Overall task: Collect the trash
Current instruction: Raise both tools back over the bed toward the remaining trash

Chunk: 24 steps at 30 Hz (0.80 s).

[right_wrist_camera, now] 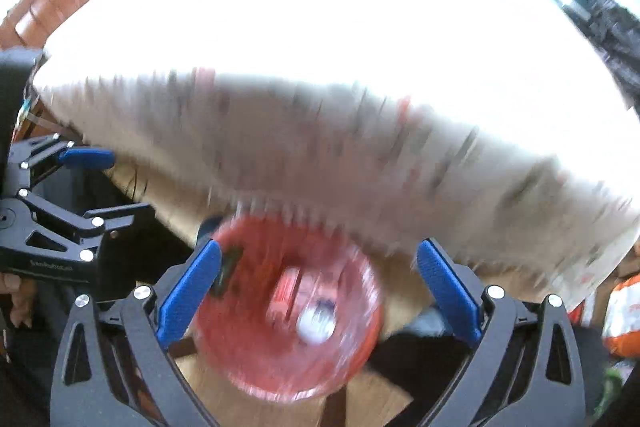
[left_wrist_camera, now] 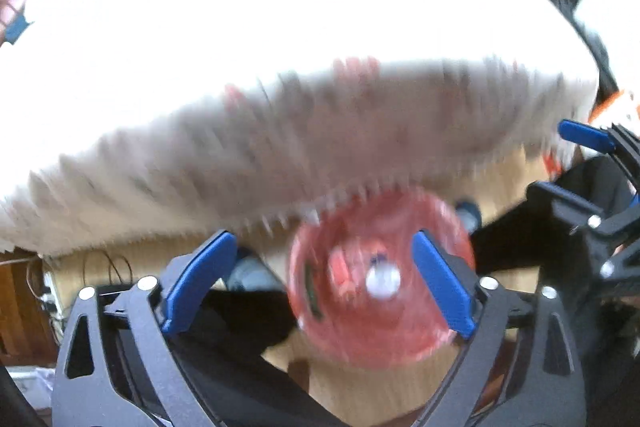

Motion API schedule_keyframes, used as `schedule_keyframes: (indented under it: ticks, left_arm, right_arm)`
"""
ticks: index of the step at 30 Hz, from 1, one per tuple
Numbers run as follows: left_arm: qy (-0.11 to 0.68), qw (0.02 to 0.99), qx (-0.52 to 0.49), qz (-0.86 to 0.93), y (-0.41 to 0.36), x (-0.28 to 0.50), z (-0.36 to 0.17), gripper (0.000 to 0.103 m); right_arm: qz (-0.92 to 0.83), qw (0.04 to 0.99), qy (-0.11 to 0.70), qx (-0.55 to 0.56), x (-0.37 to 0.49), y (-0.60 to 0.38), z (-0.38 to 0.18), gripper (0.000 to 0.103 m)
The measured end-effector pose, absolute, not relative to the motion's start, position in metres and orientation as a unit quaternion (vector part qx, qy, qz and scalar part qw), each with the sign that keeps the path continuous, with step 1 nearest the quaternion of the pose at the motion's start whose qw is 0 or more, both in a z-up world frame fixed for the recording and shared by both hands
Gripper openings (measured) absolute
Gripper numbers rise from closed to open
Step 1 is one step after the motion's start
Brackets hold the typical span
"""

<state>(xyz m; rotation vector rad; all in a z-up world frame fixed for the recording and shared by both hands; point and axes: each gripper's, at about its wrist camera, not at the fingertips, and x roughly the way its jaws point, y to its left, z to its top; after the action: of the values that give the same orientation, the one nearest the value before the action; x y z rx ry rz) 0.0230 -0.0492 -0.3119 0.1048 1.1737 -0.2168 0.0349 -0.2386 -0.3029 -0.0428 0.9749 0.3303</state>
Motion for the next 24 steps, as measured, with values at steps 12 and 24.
schedule_keyframes:
  ticks: [12,24]
  left_arm:
    - [0.467,0.882,0.016,-0.061,-0.015,0.162,-0.201,0.097]
    - [0.448,0.894,0.025,-0.021,-0.001,0.279,-0.205,0.097]
  right_arm:
    - [0.133,0.93,0.34,-0.036,0.157,-0.234,-0.172,0.098]
    - [0.122,0.931,0.341,-0.033,0.261,-0.22,-0.168,0.098]
